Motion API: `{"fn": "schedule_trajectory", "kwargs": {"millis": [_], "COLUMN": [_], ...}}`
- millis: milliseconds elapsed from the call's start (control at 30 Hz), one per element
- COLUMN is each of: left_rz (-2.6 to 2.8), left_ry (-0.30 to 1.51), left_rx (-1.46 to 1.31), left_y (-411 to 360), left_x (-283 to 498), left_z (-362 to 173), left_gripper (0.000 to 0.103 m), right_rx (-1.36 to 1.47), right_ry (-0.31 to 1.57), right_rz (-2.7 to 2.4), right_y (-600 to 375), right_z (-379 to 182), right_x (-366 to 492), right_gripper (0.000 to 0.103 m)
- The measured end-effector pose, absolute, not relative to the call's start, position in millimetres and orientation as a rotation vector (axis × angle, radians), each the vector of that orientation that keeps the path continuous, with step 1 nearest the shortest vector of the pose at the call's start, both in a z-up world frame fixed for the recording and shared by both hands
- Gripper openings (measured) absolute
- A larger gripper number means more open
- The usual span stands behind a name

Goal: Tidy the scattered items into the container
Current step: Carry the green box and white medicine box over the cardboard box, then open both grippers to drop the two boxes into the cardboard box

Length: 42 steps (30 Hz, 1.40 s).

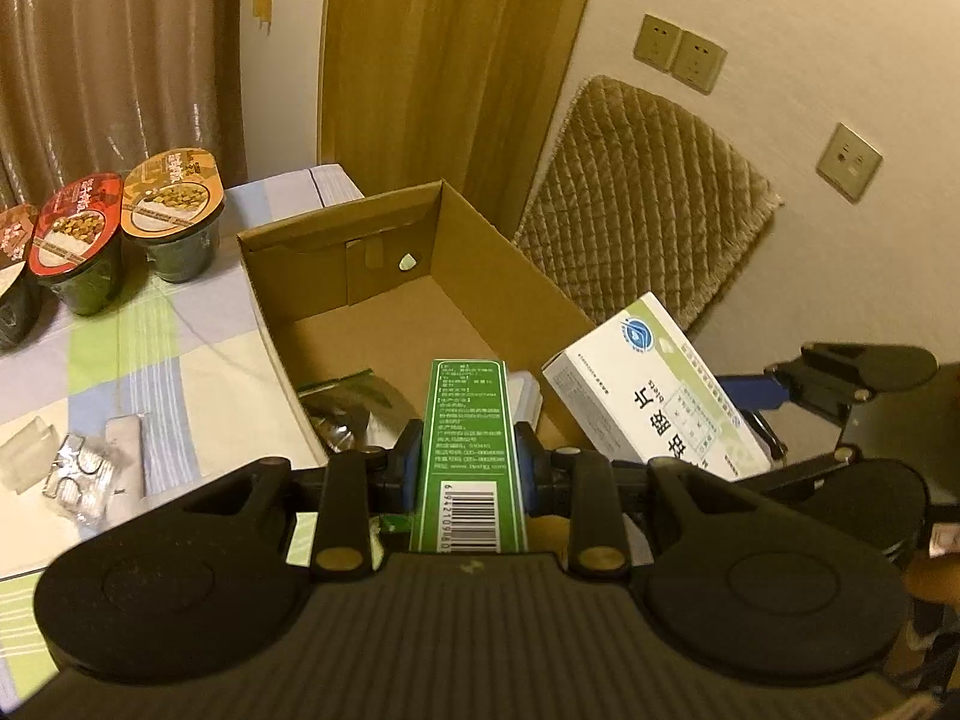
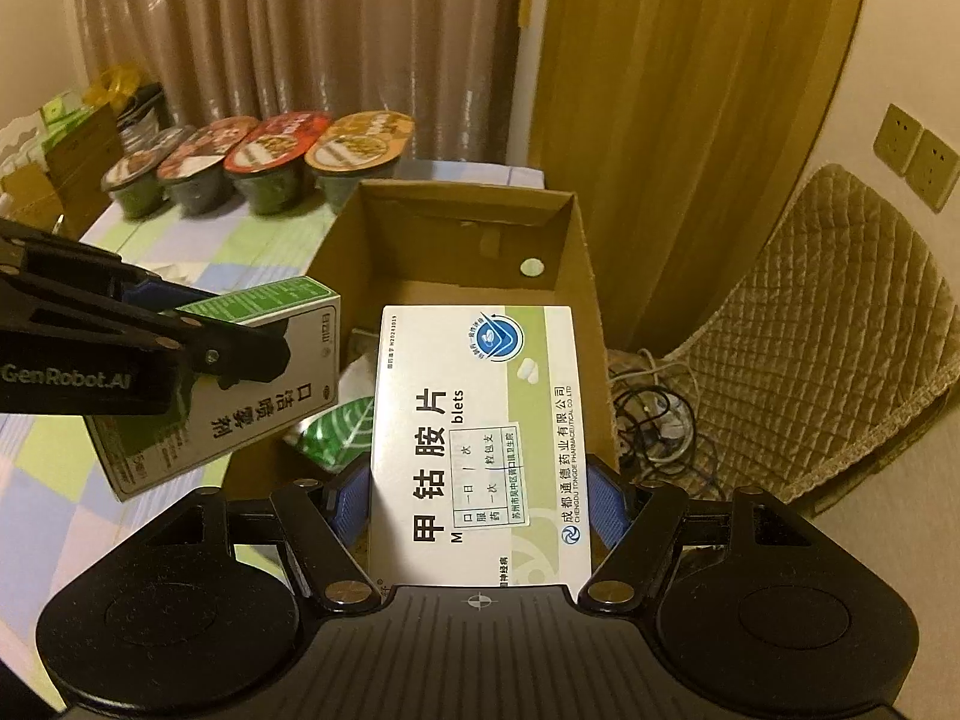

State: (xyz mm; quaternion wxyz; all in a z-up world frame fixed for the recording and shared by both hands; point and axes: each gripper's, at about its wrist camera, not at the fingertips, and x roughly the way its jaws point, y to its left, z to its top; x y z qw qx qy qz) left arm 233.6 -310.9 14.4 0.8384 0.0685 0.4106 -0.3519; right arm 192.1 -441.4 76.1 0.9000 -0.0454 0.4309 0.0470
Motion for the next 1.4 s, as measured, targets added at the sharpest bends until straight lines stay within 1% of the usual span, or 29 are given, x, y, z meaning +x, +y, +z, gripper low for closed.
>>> {"fn": "schedule_trajectory", "kwargs": {"millis": [333, 633, 833, 900, 1400], "left_rz": [-0.691, -0.674, -0.656, -0.656, -0.632], "left_ry": [0.876, 0.881, 0.881, 0.879, 0.865], "left_rx": [0.06, 0.046, 0.031, 0.01, 0.011], "left_y": [-332, -339, -338, -335, -311], "left_x": [257, 265, 268, 270, 268], "left_z": [-7, -21, -25, -24, -17], "left_gripper": [0.025, 0.025, 0.025, 0.027, 0.027], "right_rx": [-0.088, -0.085, -0.092, -0.091, -0.098], "right_ry": [0.898, 0.91, 0.918, 0.92, 0.92], "right_rz": [0.071, 0.059, 0.054, 0.055, 0.065], "right_y": [-453, -463, -466, -466, -459], "right_z": [59, 49, 42, 41, 41], "right_x": [226, 240, 241, 241, 240], "right_gripper": [0.073, 0.073, 0.073, 0.073, 0.073]}}
